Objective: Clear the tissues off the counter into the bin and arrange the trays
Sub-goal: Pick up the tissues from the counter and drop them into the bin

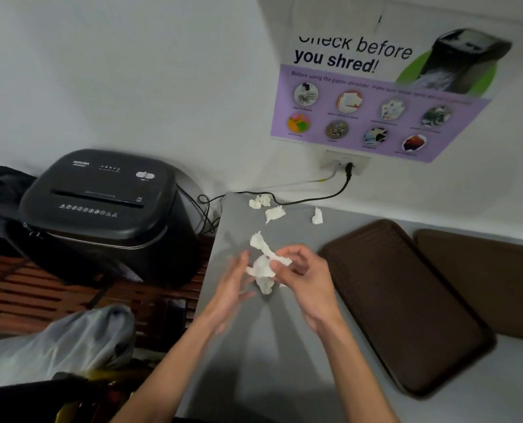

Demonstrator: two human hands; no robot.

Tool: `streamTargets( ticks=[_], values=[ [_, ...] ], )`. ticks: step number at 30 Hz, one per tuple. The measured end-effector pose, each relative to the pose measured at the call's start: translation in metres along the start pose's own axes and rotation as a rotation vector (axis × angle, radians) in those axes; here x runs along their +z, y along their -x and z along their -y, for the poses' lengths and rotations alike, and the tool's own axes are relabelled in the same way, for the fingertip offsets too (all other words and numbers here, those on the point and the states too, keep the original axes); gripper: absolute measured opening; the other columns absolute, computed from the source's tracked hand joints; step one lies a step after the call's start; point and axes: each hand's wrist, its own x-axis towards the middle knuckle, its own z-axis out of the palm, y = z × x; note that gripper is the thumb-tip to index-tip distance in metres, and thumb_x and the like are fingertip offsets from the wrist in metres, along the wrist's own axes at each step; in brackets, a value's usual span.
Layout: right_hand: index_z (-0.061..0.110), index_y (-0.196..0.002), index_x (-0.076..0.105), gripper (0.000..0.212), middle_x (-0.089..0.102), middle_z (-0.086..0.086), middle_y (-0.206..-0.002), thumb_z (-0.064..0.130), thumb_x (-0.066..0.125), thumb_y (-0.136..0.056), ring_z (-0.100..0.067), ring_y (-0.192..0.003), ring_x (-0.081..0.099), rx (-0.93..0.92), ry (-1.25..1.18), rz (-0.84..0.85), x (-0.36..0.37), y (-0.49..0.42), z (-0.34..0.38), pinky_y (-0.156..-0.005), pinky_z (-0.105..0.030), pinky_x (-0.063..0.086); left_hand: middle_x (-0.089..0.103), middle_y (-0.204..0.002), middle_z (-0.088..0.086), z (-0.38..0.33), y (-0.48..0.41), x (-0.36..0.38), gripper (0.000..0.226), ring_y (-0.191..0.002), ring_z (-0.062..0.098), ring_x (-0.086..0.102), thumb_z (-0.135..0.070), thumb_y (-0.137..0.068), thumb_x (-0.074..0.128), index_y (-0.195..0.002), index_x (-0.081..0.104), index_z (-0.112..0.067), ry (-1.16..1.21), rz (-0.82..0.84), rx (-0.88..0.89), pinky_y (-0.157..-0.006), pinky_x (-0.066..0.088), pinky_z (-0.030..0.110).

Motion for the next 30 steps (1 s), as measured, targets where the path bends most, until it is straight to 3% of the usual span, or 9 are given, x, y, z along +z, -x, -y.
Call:
streamTargets(
  ticks=[5, 8, 11, 15, 18, 21, 24, 27, 30],
  values=[
    [0.03, -0.092, 0.081, 0.022, 0.073, 0.009, -0.099, 0.009, 0.084, -0.085, -0.002, -0.082, 0.072, -0.027, 0.471, -0.078, 0.015, -0.002, -0.026, -0.083, -0.023, 0.058, 0.073, -0.112, 0.01, -0.016, 0.002, 0.009, 0.048, -0.099, 0.023, 0.072, -0.049, -0.106, 0.044, -0.126, 0.068, -0.012, 0.451, 0.065, -0.12, -0.087, 0.058, 0.037],
    [0.029, -0.09, 0.08, 0.027, 0.062, 0.01, -0.106, 0.002, 0.076, -0.086, 0.011, -0.091, 0.06, -0.176, 0.694, -0.076, 0.036, 0.005, -0.048, -0.085, -0.009, 0.049, 0.071, -0.126, 0.02, -0.012, 0.001, 0.009, 0.048, -0.113, 0.03, 0.068, -0.041, -0.109, 0.044, -0.128, 0.066, -0.004, 0.438, 0.033, -0.117, -0.102, 0.049, 0.04],
    [0.021, -0.089, 0.076, 0.03, 0.062, 0.011, -0.093, -0.004, 0.061, -0.084, 0.002, -0.082, 0.054, -0.243, 0.741, 0.067, 0.059, 0.013, -0.054, -0.077, -0.017, 0.044, 0.072, -0.112, 0.027, -0.004, -0.001, 0.008, 0.026, -0.098, 0.029, 0.069, -0.018, -0.109, 0.047, -0.119, 0.069, -0.009, 0.378, -0.125, -0.099, -0.089, 0.055, 0.036],
    [0.032, -0.109, 0.079, 0.036, 0.078, 0.019, -0.105, 0.005, 0.062, -0.095, 0.001, -0.097, 0.072, -0.079, 0.585, 0.322, 0.059, 0.012, -0.053, -0.093, -0.02, 0.056, 0.065, -0.078, 0.017, -0.005, -0.007, -0.017, 0.024, -0.07, 0.024, 0.067, 0.0, -0.107, 0.039, -0.115, 0.061, -0.003, 0.407, -0.314, -0.1, -0.06, 0.058, 0.028],
    [0.03, -0.099, 0.079, 0.025, 0.08, 0.018, -0.095, 0.01, 0.064, -0.095, -0.005, -0.088, 0.075, -0.096, 0.628, 0.056, 0.031, -0.01, -0.063, -0.091, -0.026, 0.057, 0.053, -0.076, 0.009, -0.001, -0.012, -0.033, 0.029, -0.061, 0.013, 0.053, 0.005, -0.106, 0.034, -0.099, 0.062, 0.001, 0.338, -0.401, -0.11, -0.056, 0.047, 0.019],
    [0.02, -0.119, 0.072, 0.025, 0.073, -0.004, -0.12, 0.012, 0.065, -0.096, -0.031, -0.105, 0.069, -0.008, 0.89, -0.164, -0.006, -0.04, -0.092, -0.096, -0.04, 0.054, 0.055, -0.078, 0.007, 0.003, -0.006, -0.038, 0.029, -0.06, 0.01, 0.044, 0.002, -0.105, 0.041, -0.088, 0.064, -0.002, 0.215, -0.393, -0.111, -0.062, 0.041, 0.02],
    [0.014, -0.135, 0.067, 0.035, 0.06, -0.01, -0.139, 0.014, 0.063, -0.1, -0.033, -0.126, 0.056, 0.077, 1.148, -0.059, -0.033, -0.048, -0.133, -0.108, -0.038, 0.044, 0.051, -0.074, 0.004, 0.004, 0.002, -0.035, 0.031, -0.053, 0.008, 0.04, 0.0, -0.105, 0.041, -0.082, 0.059, -0.009, 0.102, -0.341, -0.09, -0.052, 0.036, 0.017],
    [0.013, -0.117, 0.068, 0.021, 0.061, -0.005, -0.121, 0.01, 0.051, -0.104, -0.023, -0.111, 0.058, 0.031, 1.193, 0.003, -0.041, -0.025, -0.156, -0.086, -0.033, 0.044, 0.04, -0.066, -0.001, 0.007, 0.013, -0.024, 0.027, -0.046, 0.009, 0.028, -0.002, -0.104, 0.033, -0.088, 0.052, -0.014, 0.042, -0.3, -0.101, -0.041, 0.023, 0.019],
    [0.011, -0.103, 0.066, 0.014, 0.064, -0.007, -0.107, 0.002, 0.06, -0.095, -0.029, -0.101, 0.065, 0.029, 1.152, 0.009, -0.044, 0.007, -0.164, -0.083, -0.035, 0.05, 0.032, -0.062, -0.004, 0.015, 0.025, -0.007, 0.015, -0.048, 0.01, 0.02, -0.007, -0.098, 0.039, -0.091, 0.05, -0.016, -0.006, -0.247, -0.149, -0.043, 0.015, 0.023]
  ],
)
